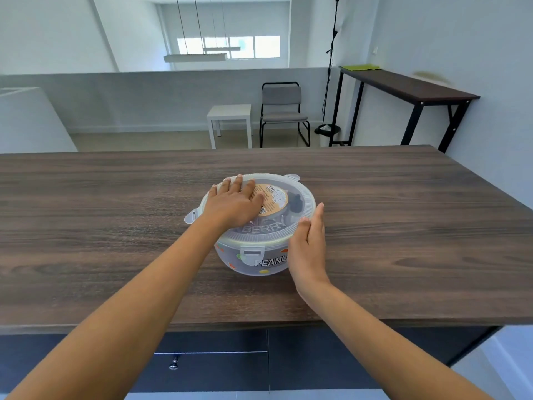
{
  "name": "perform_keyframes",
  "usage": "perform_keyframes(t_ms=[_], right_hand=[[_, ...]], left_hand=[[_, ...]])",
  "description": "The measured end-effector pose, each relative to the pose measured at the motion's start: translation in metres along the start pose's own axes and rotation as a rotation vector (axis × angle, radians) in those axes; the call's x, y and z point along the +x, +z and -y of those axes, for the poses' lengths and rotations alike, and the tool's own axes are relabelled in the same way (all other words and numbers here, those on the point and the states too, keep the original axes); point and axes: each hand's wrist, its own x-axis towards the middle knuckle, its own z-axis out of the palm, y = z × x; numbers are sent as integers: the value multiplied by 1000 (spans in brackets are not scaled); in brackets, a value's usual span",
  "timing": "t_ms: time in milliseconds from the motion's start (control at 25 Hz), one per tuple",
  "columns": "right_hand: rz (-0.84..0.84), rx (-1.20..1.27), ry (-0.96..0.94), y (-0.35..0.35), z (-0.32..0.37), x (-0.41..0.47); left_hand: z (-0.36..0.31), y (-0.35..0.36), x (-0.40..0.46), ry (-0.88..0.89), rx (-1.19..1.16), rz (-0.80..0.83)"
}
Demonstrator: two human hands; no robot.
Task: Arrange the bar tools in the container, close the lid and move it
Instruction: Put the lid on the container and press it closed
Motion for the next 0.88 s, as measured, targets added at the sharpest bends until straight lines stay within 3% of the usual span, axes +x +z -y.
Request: perform_keyframes(t_ms=[120, 240, 480, 880], right_hand=[[47, -80, -27, -12, 0, 6], [59, -312, -124, -29, 11, 46], [481, -640, -240, -22, 30, 121], [451, -625, -171, -15, 19, 151]], left_hand=[[0, -1, -2, 4, -7, -8], [0, -1, -3, 7, 4, -15], [-1, -2, -4, 4, -6, -23], [-1, 2, 0, 4, -17, -35]])
